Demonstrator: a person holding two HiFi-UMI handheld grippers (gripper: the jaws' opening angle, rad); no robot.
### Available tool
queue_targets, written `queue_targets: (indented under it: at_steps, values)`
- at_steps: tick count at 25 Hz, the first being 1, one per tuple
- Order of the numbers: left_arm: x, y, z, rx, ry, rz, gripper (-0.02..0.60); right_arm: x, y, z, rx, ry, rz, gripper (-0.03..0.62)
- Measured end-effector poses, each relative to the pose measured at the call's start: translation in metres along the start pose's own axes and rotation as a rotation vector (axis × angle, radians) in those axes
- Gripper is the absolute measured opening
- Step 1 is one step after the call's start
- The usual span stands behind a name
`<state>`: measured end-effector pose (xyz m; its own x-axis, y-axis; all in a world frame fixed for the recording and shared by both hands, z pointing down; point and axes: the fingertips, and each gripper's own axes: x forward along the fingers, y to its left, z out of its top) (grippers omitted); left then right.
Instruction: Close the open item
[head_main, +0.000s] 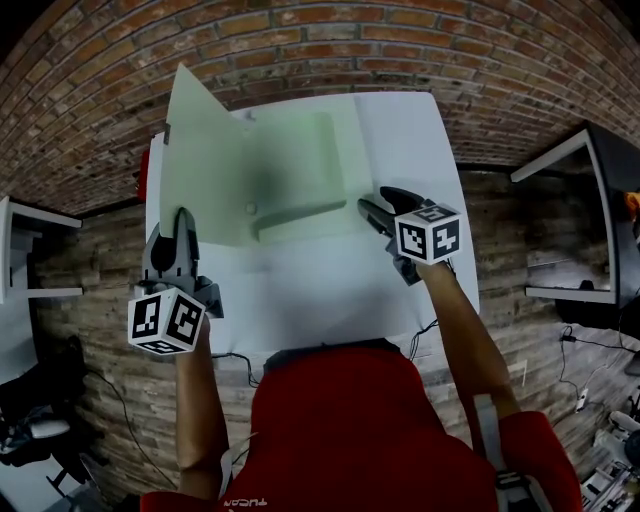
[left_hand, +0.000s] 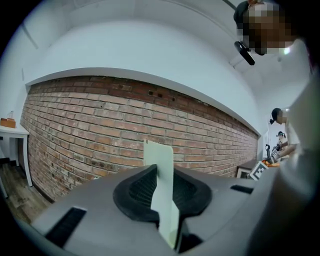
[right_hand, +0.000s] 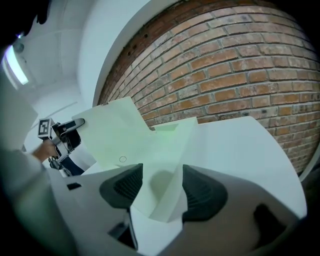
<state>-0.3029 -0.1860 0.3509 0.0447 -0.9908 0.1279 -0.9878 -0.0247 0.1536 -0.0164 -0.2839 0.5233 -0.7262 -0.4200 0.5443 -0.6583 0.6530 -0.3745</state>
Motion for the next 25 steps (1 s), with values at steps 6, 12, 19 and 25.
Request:
queue_targets:
  at_steps: [6, 12, 19, 25]
  values:
    - [0.006, -0.022, 0.004, 0.02, -0.003, -0.031, 0.048, 0.002, -0.004, -0.004, -0.006, 0.016, 0.02, 0.232]
    - [0.012, -0.041, 0.004, 0.039, 0.0, -0.059, 0.046, 0.004, -0.003, -0.004, -0.016, 0.018, 0.044, 0.232]
    - [0.023, -0.079, 0.001, 0.124, 0.023, -0.118, 0.046, 0.007, 0.001, -0.008, -0.043, 0.035, 0.079, 0.23]
    - [0.035, -0.112, -0.005, 0.171, 0.052, -0.175, 0.046, 0.008, 0.001, -0.008, -0.052, 0.037, 0.091, 0.23]
